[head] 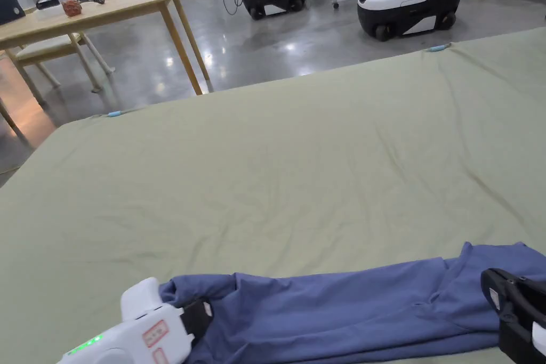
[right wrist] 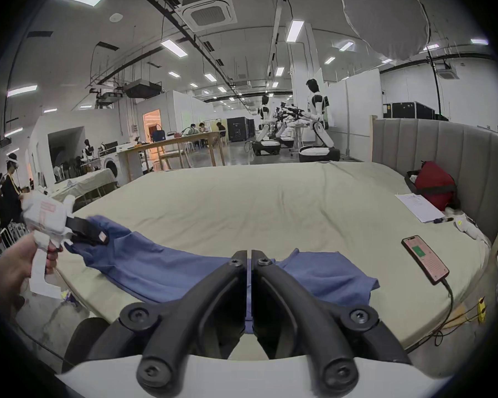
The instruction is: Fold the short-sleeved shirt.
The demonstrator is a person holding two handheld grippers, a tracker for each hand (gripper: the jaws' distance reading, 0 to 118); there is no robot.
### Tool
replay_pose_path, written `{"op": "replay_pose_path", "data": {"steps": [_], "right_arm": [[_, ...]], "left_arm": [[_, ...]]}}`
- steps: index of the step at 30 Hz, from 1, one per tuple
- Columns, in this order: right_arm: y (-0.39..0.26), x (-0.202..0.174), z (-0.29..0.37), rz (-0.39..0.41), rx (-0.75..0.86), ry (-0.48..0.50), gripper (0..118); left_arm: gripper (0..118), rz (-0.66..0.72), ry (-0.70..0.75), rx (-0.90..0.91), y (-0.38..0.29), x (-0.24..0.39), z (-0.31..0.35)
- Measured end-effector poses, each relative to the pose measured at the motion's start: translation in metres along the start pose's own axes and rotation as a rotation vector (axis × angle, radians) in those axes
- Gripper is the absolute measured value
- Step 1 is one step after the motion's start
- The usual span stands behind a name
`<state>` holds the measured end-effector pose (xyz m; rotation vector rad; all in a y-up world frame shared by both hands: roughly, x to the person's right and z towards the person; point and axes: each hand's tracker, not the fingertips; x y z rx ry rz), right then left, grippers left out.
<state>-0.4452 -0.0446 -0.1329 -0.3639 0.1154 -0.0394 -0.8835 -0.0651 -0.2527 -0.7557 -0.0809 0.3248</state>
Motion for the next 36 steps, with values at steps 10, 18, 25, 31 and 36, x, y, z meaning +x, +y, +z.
{"op": "replay_pose_path", "data": {"steps": [10,18,25,31,36], "right_arm": [[0.001,0.024,0.016,0.035,-0.004,0.000,4],[0.001,0.042,0.028,0.029,-0.015,0.074,4],[0.000,0.054,0.028,0.001,-0.013,0.108,4],[-0.004,0.063,0.027,-0.028,-0.023,0.105,4],[-0.006,0.072,0.032,-0.053,-0.026,0.078,4]], "left_arm": [[8,-0.328,-0.060,-0.089,-0.059,0.195,-0.053],[99,-0.176,-0.146,0.004,-0.052,0.197,-0.046],[79,0.068,-0.093,-0.048,-0.033,0.140,-0.011],[1,0.039,-0.272,-0.168,-0.064,0.167,-0.054],[1,-0.005,-0.260,-0.293,-0.086,0.216,-0.102]]}}
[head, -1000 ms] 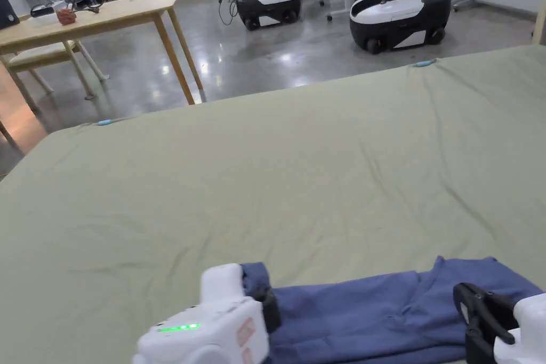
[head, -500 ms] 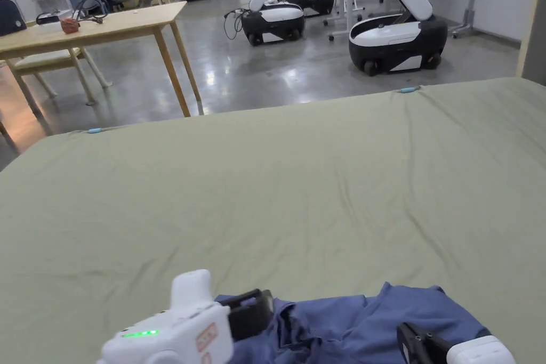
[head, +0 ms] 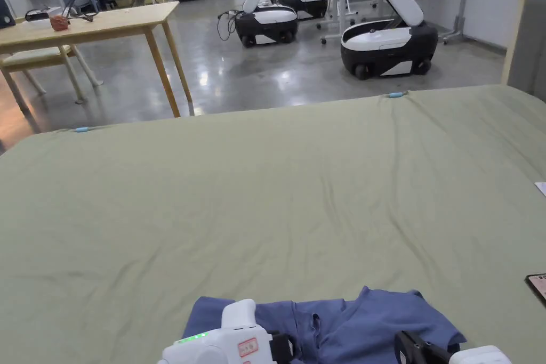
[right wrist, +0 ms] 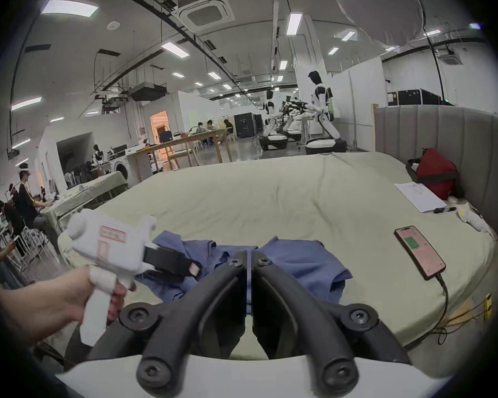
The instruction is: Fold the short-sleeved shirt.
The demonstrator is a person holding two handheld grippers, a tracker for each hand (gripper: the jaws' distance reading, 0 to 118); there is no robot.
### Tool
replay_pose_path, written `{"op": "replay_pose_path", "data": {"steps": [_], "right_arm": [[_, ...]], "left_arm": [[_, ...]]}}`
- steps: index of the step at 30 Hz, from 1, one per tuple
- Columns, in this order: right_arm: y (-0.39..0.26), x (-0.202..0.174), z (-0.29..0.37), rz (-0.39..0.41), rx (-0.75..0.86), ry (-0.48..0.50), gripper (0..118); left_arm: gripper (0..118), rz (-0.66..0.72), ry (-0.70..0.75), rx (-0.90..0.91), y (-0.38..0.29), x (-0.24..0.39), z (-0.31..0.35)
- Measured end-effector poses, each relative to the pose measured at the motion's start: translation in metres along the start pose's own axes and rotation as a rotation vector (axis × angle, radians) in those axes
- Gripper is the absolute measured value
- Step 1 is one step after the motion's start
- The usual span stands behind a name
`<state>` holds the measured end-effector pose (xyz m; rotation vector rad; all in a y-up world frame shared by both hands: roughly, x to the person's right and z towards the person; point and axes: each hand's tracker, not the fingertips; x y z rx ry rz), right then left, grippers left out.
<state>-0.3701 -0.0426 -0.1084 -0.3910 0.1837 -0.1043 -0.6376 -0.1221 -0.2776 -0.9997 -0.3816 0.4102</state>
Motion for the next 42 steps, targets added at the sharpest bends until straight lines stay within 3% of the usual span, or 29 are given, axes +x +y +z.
{"op": "replay_pose_path", "data": {"steps": [3,7,12,15,16,17,18,19,21,26,29,31,32,33,34,36,38,42], "right_arm": [[-0.001,0.003,0.000,-0.002,-0.006,-0.017,4],[-0.001,0.001,-0.006,-0.011,-0.022,-0.016,4],[0.001,-0.014,-0.013,0.009,-0.027,0.007,4],[0.001,-0.026,-0.021,0.027,-0.041,0.033,4],[0.001,-0.030,-0.021,0.035,-0.041,0.044,4],[0.002,-0.034,-0.020,0.039,-0.038,0.053,4],[0.001,-0.038,-0.018,0.040,-0.034,0.058,4],[0.001,-0.041,-0.018,0.041,-0.034,0.064,4],[0.000,-0.045,-0.020,0.045,-0.047,0.074,4],[-0.001,-0.053,-0.024,0.060,-0.067,0.077,4],[0.002,-0.056,-0.022,0.067,-0.062,0.079,4],[0.004,-0.056,-0.021,0.076,-0.059,0.077,4],[0.004,-0.056,-0.021,0.080,-0.059,0.071,4],[0.005,-0.055,-0.021,0.080,-0.059,0.065,4],[0.005,-0.055,-0.020,0.076,-0.060,0.062,4],[0.006,-0.053,-0.018,0.070,-0.060,0.058,4],[0.006,-0.053,-0.018,0.076,-0.063,0.052,4],[0.007,-0.052,-0.018,0.076,-0.063,0.044,4]], "left_arm": [[1,-0.114,0.014,0.043,-0.001,0.023,0.000],[1,-0.093,0.057,0.052,0.004,0.008,0.015],[1,-0.107,0.074,0.193,0.003,-0.016,0.080],[17,-0.017,0.000,0.264,0.005,-0.044,0.101],[17,0.012,-0.004,0.273,0.004,-0.055,0.110],[48,0.036,-0.018,0.279,0.004,-0.066,0.116],[95,0.061,-0.026,0.273,0.004,-0.079,0.121],[118,0.143,-0.020,0.346,0.000,-0.096,0.128],[118,0.230,-0.038,0.314,-0.002,-0.125,0.130],[118,0.553,-0.344,0.185,-0.009,-0.184,0.097],[118,0.547,-0.640,0.152,-0.008,-0.187,0.065],[116,0.580,-0.625,0.108,-0.009,-0.139,0.070],[109,0.559,-0.595,0.122,-0.007,-0.126,0.068],[82,0.543,-0.571,0.122,-0.007,-0.115,0.067],[14,0.553,-0.514,0.123,0.005,-0.146,0.046],[8,0.579,-0.357,0.058,0.009,-0.151,0.034],[8,0.596,-0.450,0.124,0.000,-0.169,0.021],[8,0.517,-0.299,0.214,0.004,-0.175,0.057]]}}
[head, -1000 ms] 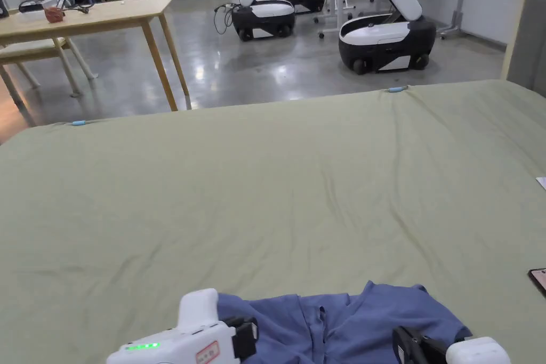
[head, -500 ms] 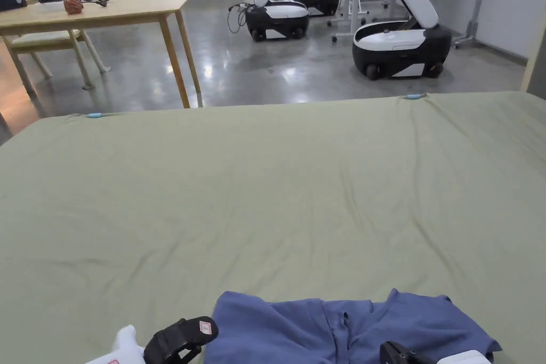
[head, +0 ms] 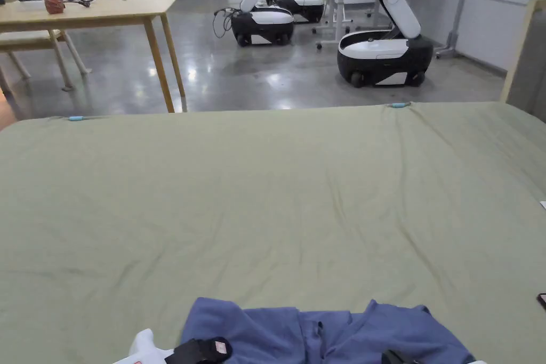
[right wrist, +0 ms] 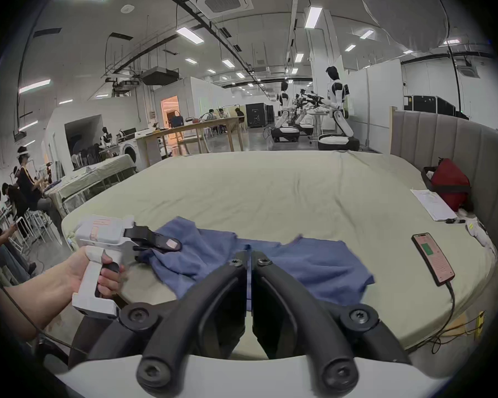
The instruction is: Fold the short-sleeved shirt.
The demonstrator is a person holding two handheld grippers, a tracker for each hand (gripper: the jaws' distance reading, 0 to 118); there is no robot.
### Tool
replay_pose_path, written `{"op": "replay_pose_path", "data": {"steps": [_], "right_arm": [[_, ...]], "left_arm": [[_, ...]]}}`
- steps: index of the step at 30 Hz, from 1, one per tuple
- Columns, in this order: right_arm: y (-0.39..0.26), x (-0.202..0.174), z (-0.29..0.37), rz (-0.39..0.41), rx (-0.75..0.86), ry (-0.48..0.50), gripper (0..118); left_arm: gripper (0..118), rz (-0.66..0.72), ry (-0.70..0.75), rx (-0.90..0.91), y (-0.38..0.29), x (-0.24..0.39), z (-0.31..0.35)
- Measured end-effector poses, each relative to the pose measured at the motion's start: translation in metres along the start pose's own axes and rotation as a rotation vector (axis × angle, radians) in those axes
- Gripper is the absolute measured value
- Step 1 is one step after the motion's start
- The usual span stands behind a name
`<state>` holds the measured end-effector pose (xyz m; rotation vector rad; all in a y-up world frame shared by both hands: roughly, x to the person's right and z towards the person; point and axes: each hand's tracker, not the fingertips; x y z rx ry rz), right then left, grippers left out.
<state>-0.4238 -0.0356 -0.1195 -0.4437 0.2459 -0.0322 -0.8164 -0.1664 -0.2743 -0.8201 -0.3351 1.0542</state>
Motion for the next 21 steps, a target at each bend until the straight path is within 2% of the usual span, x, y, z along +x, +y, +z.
{"op": "replay_pose_path", "data": {"steps": [4,7,9,16,18,21], "right_arm": [[0.000,-0.001,-0.004,-0.003,0.002,0.006,4],[0.000,-0.003,-0.006,0.002,0.000,0.018,4],[-0.002,-0.004,-0.007,0.004,-0.002,0.021,4],[-0.009,0.004,0.010,0.009,-0.001,0.004,4],[-0.011,0.011,0.017,0.000,0.003,-0.010,4],[-0.014,0.025,0.026,-0.037,0.018,-0.026,4]], "left_arm": [[8,-0.163,0.185,0.098,0.026,0.014,0.044],[8,-0.369,0.268,0.124,0.031,0.048,0.061],[8,-0.515,0.297,0.126,0.012,0.085,0.057],[9,-0.956,0.345,0.001,-0.088,0.192,-0.039],[9,-1.016,0.324,-0.033,-0.114,0.200,-0.071],[9,-1.088,0.419,-0.099,-0.142,0.196,-0.106]]}}
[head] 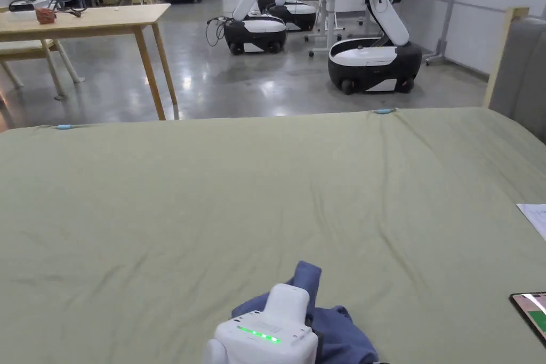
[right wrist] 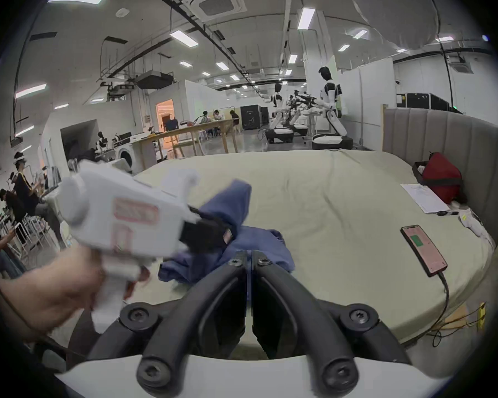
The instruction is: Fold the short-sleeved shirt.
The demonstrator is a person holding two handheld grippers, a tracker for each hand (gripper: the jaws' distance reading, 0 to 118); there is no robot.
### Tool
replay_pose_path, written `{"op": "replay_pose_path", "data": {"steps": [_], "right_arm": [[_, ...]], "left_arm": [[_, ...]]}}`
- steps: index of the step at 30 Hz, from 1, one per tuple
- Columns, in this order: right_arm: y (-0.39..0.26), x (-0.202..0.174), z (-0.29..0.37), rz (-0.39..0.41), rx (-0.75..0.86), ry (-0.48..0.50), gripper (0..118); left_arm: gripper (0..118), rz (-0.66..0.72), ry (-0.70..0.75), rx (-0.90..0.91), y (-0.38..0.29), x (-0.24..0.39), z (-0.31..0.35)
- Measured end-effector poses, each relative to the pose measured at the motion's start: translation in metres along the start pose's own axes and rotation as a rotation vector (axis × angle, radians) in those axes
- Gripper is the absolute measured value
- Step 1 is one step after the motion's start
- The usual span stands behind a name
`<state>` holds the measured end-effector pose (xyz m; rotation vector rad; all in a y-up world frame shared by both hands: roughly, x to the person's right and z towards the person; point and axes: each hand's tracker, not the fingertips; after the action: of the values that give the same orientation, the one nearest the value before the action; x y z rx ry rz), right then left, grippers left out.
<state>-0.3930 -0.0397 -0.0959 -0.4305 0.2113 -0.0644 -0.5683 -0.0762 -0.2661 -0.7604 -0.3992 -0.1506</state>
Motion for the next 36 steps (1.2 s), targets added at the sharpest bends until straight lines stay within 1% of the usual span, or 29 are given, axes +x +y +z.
{"op": "replay_pose_path", "data": {"steps": [1,2,3,4,5,6,7,9,11,12,13,14,15,16,17,18,19,20,21,23,26,29,30,33,34,35,36], "right_arm": [[0.000,0.006,0.001,-0.006,0.000,-0.003,4],[-0.001,0.010,0.002,-0.008,0.001,-0.008,4],[-0.001,0.013,0.002,-0.009,0.000,-0.011,4],[0.000,0.017,0.002,-0.012,-0.001,-0.012,4],[0.000,0.021,0.001,-0.014,0.000,-0.013,4],[0.001,0.023,0.001,-0.017,0.005,-0.016,4],[0.002,0.026,0.002,-0.021,0.010,-0.017,4],[0.003,0.030,0.001,-0.031,0.015,-0.018,4],[0.004,0.033,-0.001,-0.041,0.020,-0.017,4],[0.005,0.035,-0.003,-0.046,0.017,-0.014,4],[0.005,0.037,-0.007,-0.051,0.013,-0.012,4],[0.005,0.038,-0.010,-0.058,0.007,-0.012,4],[0.006,0.040,-0.013,-0.065,-0.004,-0.008,4],[0.007,0.042,-0.015,-0.073,-0.013,-0.004,4],[0.008,0.043,-0.018,-0.078,-0.019,-0.005,4],[0.008,0.045,-0.020,-0.080,-0.028,-0.009,4],[0.009,0.046,-0.022,-0.080,-0.037,-0.014,4],[0.010,0.048,-0.023,-0.083,-0.044,-0.017,4],[0.011,0.050,-0.023,-0.085,-0.049,-0.019,4],[0.012,0.053,-0.024,-0.090,-0.065,-0.025,4],[0.016,0.055,-0.029,-0.092,-0.080,-0.021,4],[0.019,0.052,-0.053,-0.085,-0.127,0.020,4],[0.019,0.051,-0.063,-0.093,-0.140,0.039,4],[0.016,0.046,-0.106,-0.148,-0.173,0.124,4],[0.014,0.046,-0.119,-0.176,-0.176,0.165,4],[0.012,0.048,-0.132,-0.211,-0.189,0.212,4],[0.009,0.050,-0.142,-0.227,-0.208,0.247,4]], "left_arm": [[11,-0.025,0.007,-0.001,-0.004,0.006,-0.008],[18,-0.015,0.001,-0.017,-0.008,0.009,-0.013],[35,-0.009,-0.005,-0.020,-0.008,0.008,-0.013],[71,0.013,-0.023,-0.002,-0.007,0.005,-0.009],[94,0.060,-0.051,0.045,-0.005,0.000,0.000],[102,0.097,-0.073,0.089,-0.003,-0.006,0.011],[104,0.133,-0.118,0.154,0.003,-0.017,0.027],[106,0.193,-0.151,0.229,0.009,-0.036,0.054],[105,0.278,-0.122,0.265,0.012,-0.059,0.069],[105,0.330,-0.110,0.239,0.012,-0.070,0.070],[105,0.375,-0.129,0.200,0.011,-0.079,0.066],[102,0.414,-0.166,0.159,0.009,-0.084,0.059],[92,0.433,-0.217,0.102,0.007,-0.083,0.049],[64,0.434,-0.254,0.071,0.005,-0.078,0.039],[39,0.414,-0.272,0.035,0.002,-0.070,0.029],[23,0.383,-0.272,-0.003,-0.002,-0.058,0.018],[20,0.362,-0.312,-0.029,-0.005,-0.042,0.006],[20,0.368,-0.376,-0.062,-0.008,-0.029,-0.005],[20,0.378,-0.397,-0.078,-0.010,-0.018,-0.013],[20,0.342,-0.383,-0.110,-0.013,0.002,-0.028],[20,0.358,-0.404,-0.079,-0.012,0.006,-0.026],[20,0.373,-0.409,-0.017,-0.009,-0.014,0.000],[20,0.381,-0.390,0.006,-0.010,-0.024,0.010],[21,0.418,-0.314,0.083,-0.017,-0.065,0.045],[23,0.438,-0.285,0.098,-0.023,-0.080,0.054],[41,0.467,-0.267,0.111,-0.030,-0.097,0.059],[77,0.508,-0.253,0.107,-0.037,-0.111,0.062]]}}
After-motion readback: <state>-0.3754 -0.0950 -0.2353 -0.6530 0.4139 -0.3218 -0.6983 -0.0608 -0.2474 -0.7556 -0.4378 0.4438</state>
